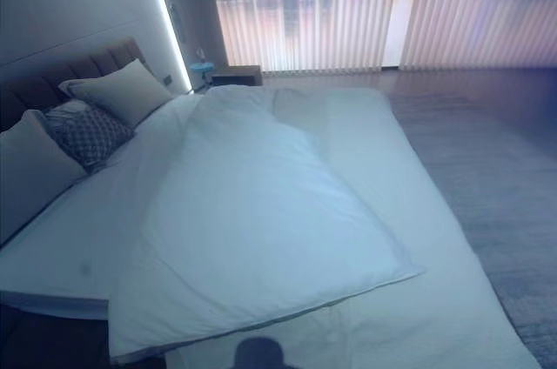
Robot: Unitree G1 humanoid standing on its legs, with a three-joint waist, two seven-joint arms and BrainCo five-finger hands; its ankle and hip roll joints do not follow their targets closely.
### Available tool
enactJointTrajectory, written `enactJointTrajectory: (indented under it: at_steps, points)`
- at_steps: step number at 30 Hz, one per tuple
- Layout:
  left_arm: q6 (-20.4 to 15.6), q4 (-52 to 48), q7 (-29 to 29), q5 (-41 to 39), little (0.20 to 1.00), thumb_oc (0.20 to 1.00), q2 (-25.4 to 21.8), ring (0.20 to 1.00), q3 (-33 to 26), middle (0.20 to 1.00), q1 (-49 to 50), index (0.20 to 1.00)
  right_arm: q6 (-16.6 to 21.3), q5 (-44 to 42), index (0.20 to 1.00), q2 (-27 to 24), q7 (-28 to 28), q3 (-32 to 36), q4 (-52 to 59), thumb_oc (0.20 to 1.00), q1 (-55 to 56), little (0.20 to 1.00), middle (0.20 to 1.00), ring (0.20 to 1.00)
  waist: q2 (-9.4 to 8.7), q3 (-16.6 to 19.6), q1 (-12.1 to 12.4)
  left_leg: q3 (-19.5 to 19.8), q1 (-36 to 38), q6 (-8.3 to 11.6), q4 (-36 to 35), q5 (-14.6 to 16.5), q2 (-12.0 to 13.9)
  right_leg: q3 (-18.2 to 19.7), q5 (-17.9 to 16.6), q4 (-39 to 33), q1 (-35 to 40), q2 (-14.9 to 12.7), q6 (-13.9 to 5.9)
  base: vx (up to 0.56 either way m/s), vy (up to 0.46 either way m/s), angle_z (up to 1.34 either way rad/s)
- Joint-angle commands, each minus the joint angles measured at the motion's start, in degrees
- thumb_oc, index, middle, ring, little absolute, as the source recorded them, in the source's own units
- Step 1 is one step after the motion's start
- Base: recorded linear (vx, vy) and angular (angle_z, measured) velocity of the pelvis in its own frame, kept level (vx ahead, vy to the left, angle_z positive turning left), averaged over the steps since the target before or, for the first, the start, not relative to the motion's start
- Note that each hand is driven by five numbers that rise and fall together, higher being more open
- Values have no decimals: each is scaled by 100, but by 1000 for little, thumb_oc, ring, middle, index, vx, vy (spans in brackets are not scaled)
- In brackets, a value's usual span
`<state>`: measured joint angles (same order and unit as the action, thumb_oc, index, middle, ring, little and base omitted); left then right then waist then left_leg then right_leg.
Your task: Make the bed
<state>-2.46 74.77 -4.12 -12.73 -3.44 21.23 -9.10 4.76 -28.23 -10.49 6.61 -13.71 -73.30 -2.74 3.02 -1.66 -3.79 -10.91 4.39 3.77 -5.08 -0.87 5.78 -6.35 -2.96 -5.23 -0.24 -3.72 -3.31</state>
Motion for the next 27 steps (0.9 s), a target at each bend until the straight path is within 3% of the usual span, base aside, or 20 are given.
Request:
enactJointTrajectory:
  at_steps: [1, 4, 8, 11, 12, 15, 17, 20, 27]
  points:
    - [-190, 248, -93, -159, 1000, 1000, 84, 1000, -88, 1000, -371, 1000, 152, -48, 1000, 356, 82, -141, -257, 1000, -216, 1000, 1000, 1000, -439, -7, -83, 71, -138, -73, 8, 120, -45, 309, 66, 23, 105, -198, -393, -8, -16, -4]
    - [-182, 222, -45, -331, 1000, 1000, 89, 1000, -125, 1000, -435, 1000, 149, -96, 1000, 342, 83, -172, -205, 1000, -225, 1000, 1000, 1000, -451, -51, -111, 46, -166, -62, 8, 99, -22, 336, 54, 23, 66, -178, -390, -17, -21, -7]
    - [-193, 43, 76, -1478, 1000, 1000, 131, 1000, -434, 1000, -664, 1000, 175, -201, 1000, 289, 85, -255, -41, 1000, -222, 1000, 1000, 1000, -466, -241, -228, 8, -259, -41, 8, 54, 14, 346, 28, 23, -21, -123, -350, -36, -22, -9]
    - [-180, -169, 280, -2526, 1000, 1000, 168, 1000, -655, 1000, -1080, 1000, 193, -482, 1000, 218, 34, -414, 341, 1000, -368, 1000, 1000, 1000, -485, -625, -319, 1, -473, -36, 8, -56, 49, 361, -8, 229, -349, -72, -295, -227, -9, -1]
    - [-205, -237, 462, -3215, 1000, 1000, 94, 1000, -914, 1000, -1484, 1000, 192, -646, 1000, 179, -3, -604, 738, 1000, -485, 1000, 1000, 1000, -530, -923, -374, -27, -693, -7, 8, -207, 93, 392, 31, 543, -733, -5, -253, -250, -12, -1]
    - [-257, -363, 588, -3708, 1000, 1000, 57, 1000, -1146, 1000, -1782, 1000, 204, -797, 1000, 106, -54, -725, 1087, 1000, -570, 1000, 1000, 1000, -593, -1100, -405, -70, -936, 5, 90, -334, 114, 417, 65, 768, -1043, 20, -247, -212, -36, -10]
    - [-304, -477, 658, -4033, 1000, 1000, 40, 1000, -1262, 1000, -1946, 1000, 205, -867, 1000, 68, -62, -786, 1289, 1000, -581, 1000, 1000, 1000, -649, -1203, -425, -46, -1217, 21, 447, -270, 119, 399, 63, 910, -1224, 13, -244, -149, -46, -9]
    - [-491, -959, 813, -4864, 1000, 1000, -112, 1000, -1714, 1000, -2518, 1000, 219, -1025, 1000, -97, -118, -892, 1868, 1000, -663, 1000, 1000, 1000, -826, -1459, -531, 117, -2289, 74, 1475, -18, 127, 341, 141, 1506, -1973, 23, -251, -203, -59, 2]
    - [-699, -1338, 757, -5633, 1000, 1000, -203, 1000, -2177, 1000, -2949, 1000, 239, -1107, 1000, -245, -140, -856, 2376, 1000, -576, 1000, 1000, 1000, -826, -1443, -708, 223, -3262, 58, 2299, 241, 282, 256, 255, 2107, -2854, -13, -220, -62, -12, 4]
